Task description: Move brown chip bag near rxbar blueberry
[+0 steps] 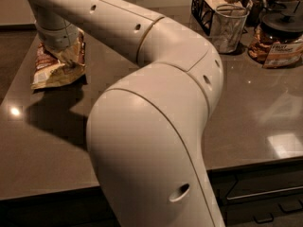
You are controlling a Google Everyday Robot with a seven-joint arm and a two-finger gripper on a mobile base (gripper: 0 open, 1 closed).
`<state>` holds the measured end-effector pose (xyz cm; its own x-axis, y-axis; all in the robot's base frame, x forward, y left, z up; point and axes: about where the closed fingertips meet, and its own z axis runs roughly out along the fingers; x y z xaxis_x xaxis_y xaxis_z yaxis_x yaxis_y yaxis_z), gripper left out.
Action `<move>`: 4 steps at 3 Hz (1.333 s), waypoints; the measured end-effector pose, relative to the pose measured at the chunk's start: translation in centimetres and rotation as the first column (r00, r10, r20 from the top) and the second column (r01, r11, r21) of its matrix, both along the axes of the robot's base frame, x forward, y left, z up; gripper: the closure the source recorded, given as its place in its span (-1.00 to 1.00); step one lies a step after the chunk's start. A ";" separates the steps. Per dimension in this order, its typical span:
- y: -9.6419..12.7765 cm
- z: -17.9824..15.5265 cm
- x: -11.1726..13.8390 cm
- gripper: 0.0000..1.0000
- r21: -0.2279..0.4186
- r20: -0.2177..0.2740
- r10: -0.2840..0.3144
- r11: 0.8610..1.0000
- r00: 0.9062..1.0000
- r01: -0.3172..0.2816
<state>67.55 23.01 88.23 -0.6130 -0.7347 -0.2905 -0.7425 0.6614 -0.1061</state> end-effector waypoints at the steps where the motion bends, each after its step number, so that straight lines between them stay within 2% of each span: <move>1: -3.2 1.8 0.6 1.00 -0.026 0.032 -0.054 0.998 0.998 0.055; 3: -8.8 4.7 1.0 1.00 -0.075 0.041 -0.138 0.987 0.990 0.141; 4: -11.1 6.0 1.9 1.00 -0.095 0.055 -0.181 0.978 0.982 0.185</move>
Offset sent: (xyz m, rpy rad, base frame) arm 0.0051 -0.1047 0.0583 -0.0919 -0.0364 -0.1564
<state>69.43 11.88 94.23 -0.7274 -0.6381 -0.2524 -0.6028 0.7699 -0.2095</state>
